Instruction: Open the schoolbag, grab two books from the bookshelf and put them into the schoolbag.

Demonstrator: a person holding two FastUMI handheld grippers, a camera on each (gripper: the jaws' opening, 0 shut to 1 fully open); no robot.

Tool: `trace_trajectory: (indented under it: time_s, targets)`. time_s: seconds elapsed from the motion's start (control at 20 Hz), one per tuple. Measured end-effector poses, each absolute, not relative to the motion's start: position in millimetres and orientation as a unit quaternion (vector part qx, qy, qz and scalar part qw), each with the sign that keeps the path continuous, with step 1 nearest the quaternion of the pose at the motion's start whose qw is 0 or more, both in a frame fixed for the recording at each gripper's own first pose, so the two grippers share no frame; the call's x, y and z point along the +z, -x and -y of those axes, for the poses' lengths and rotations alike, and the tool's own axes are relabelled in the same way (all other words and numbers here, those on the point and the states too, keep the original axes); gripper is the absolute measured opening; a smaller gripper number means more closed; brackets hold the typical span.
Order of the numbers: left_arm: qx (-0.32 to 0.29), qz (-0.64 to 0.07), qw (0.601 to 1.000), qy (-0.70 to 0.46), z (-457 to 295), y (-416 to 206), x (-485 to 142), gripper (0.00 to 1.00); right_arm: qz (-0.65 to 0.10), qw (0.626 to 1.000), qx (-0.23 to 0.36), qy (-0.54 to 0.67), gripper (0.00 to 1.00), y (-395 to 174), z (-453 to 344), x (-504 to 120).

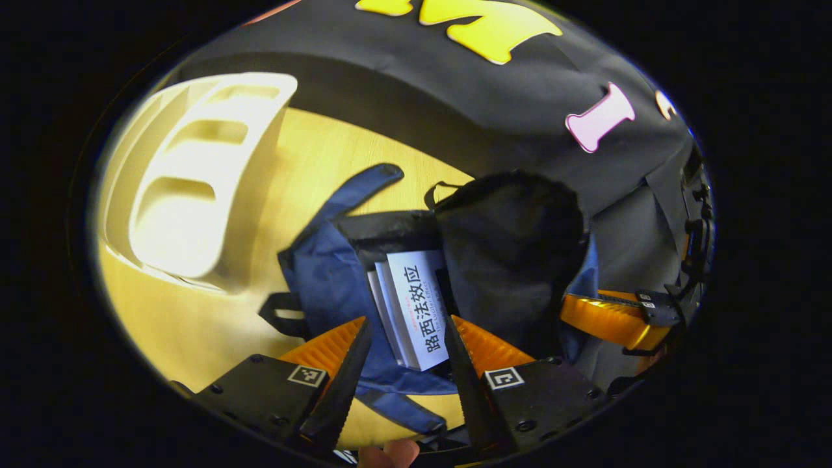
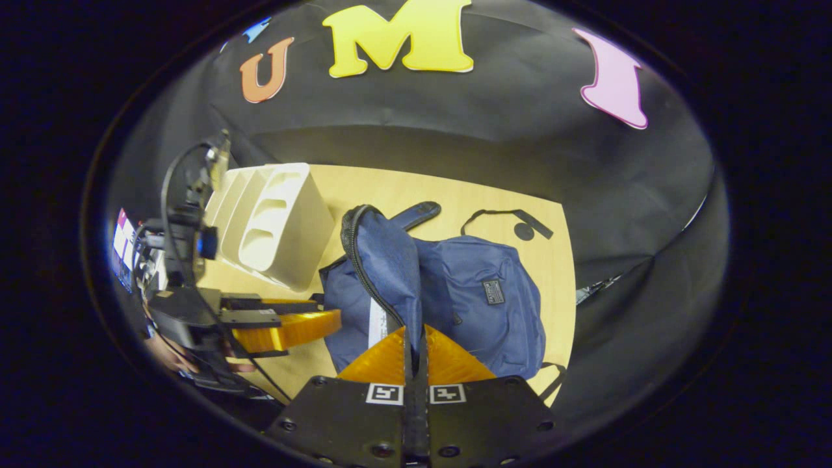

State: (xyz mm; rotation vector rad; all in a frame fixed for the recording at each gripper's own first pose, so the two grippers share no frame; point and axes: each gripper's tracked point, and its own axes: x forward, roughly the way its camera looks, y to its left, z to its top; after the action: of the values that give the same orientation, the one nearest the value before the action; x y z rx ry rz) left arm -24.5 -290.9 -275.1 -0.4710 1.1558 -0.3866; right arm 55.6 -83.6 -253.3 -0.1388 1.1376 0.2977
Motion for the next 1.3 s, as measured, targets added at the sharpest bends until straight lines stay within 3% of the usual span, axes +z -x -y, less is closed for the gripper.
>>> trace_trajectory:
  time_s: [0.45, 0.8, 1.05, 1.25, 1.3]
  targets:
    - [-0.161, -0.463, 0.863, 0.120, 205.3, 21.8, -191.9, 0.74, -0.521, 0.842, 0.140, 0.027, 0.01, -31.1, 47.4, -264.3]
    - [-0.158, -0.460, 0.870, 0.083, 166.5, 35.0, -154.1, 0.74, -0.509, 0.852, 0.124, 0.020, 0.00, -21.3, 31.9, -271.9]
    - [-0.178, -0.517, 0.834, 0.069, 143.2, 77.8, -150.1, 0.74, -0.511, 0.850, 0.124, 0.022, 0.00, -14.8, 18.1, -285.2]
    - [-0.158, -0.502, 0.850, 0.025, 112.7, 81.1, -143.9, 0.74, -0.511, 0.849, 0.129, 0.024, 0.01, -9.5, 4.1, -290.7]
    - [-0.141, -0.487, 0.862, 0.013, 102.2, 75.4, -139.5, 0.74, -0.511, 0.849, 0.133, 0.016, 0.07, -6.9, -1.8, -291.3]
